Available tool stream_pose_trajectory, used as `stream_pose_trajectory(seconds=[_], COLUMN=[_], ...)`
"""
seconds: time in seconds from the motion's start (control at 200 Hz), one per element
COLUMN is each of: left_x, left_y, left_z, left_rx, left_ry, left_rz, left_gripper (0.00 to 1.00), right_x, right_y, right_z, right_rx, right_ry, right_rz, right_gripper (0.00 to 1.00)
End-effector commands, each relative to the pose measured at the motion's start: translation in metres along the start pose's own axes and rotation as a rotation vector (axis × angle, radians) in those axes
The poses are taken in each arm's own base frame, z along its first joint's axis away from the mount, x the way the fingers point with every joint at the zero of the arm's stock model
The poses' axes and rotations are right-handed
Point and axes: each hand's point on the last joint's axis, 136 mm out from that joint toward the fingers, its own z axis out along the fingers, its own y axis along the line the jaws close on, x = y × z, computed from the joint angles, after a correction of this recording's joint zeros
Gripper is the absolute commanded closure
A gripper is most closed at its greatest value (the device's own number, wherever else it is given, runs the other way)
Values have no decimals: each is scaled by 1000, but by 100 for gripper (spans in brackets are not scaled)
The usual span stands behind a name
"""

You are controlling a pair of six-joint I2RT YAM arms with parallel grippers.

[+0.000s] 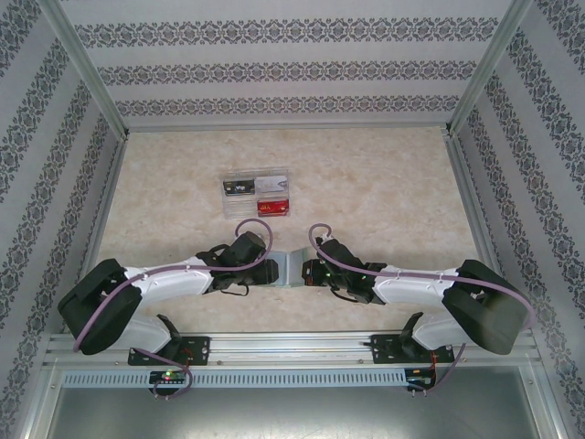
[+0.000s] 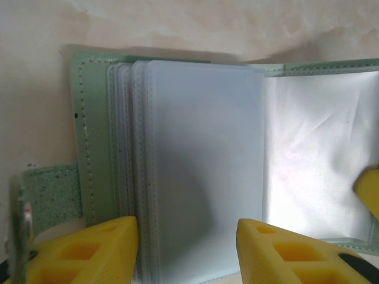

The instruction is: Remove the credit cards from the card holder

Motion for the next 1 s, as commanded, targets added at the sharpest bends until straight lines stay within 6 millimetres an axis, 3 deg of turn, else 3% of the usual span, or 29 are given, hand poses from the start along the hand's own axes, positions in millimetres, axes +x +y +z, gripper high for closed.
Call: stream_pose_trajectory(seconds=[0.0,0.27,0.41,0.994], left_x=[-4,-13,-15,-1], left_y=[-14,-5,-11,-17], left_z=[2,-15,-21,3], left_rx=[44,-13,12,63], left_ry=[3,-53,-66,14], left_rz=[18,14,23,15], left_gripper=[52,52,52,52], right_x=[0,-1,0,0], right_y=[3,4,4,5], right_z=[2,1,2,3], right_rx=[-6,-10,-7,-11], right_ry=[7,3,6,9], right_rz=[-8,-9,-9,-3], right_gripper=[100,100,100,100])
